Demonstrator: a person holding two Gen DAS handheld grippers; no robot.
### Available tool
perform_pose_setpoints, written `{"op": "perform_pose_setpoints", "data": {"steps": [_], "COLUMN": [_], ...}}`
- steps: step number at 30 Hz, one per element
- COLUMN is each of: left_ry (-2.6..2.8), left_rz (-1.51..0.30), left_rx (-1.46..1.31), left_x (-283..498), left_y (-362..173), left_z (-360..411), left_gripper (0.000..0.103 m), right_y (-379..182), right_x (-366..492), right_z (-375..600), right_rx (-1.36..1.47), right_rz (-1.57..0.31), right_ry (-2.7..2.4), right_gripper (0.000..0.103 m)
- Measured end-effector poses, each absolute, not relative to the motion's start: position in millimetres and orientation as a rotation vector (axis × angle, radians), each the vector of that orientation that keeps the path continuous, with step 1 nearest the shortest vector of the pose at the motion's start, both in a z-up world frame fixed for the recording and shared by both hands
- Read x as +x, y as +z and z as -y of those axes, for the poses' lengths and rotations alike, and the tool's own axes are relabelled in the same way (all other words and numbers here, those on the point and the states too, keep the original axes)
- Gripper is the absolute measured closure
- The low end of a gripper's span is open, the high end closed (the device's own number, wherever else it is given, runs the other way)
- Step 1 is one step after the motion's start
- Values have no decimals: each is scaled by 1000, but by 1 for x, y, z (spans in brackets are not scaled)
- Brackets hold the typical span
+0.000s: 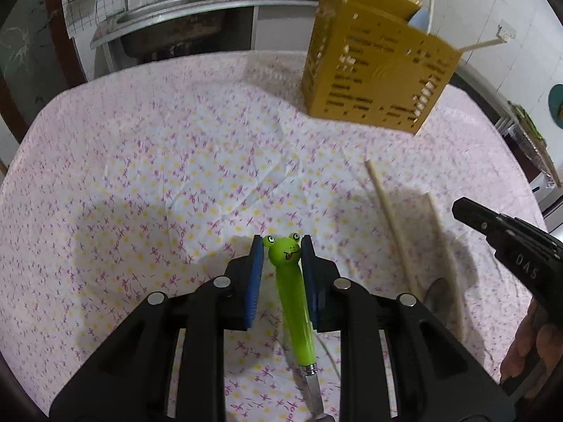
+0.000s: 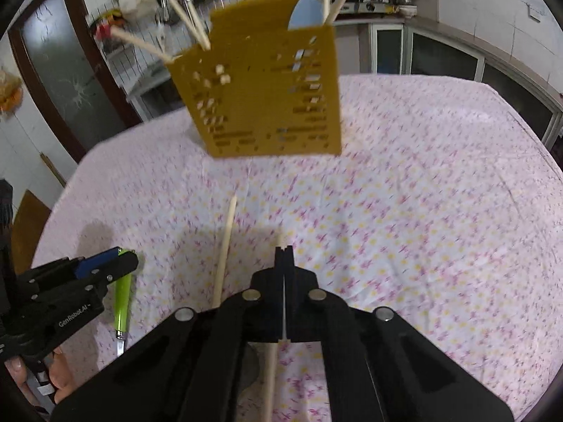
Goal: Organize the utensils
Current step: 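Lift the frog fork with the left tool toward the caddy while the right tool carries its chopstick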
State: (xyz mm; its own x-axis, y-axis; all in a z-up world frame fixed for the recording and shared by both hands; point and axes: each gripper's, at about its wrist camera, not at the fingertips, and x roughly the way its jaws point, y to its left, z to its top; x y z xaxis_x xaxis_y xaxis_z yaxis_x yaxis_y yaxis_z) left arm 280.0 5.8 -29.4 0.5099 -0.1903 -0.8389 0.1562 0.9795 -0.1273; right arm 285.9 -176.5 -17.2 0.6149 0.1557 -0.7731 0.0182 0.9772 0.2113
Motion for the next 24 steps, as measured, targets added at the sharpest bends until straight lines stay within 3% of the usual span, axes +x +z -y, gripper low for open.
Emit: {"op": "perform_pose_setpoints", "data": {"steps": [18,24], "left_ry": [-201,-216], "left_rz": [-1055,-1059], "left_rx": [-21,-33], "left_x": [282,284], "left_y": [-49,-52], "left_z": [-6,-8], "left_gripper": [82,82], "right_y": [-40,-44], "right_x": [298,298], "right_z": [169,164], "right_rx": [152,130], "right_rz": [-1006,-1029], "right_ry": [132,102], "right_gripper": [101,94]}}
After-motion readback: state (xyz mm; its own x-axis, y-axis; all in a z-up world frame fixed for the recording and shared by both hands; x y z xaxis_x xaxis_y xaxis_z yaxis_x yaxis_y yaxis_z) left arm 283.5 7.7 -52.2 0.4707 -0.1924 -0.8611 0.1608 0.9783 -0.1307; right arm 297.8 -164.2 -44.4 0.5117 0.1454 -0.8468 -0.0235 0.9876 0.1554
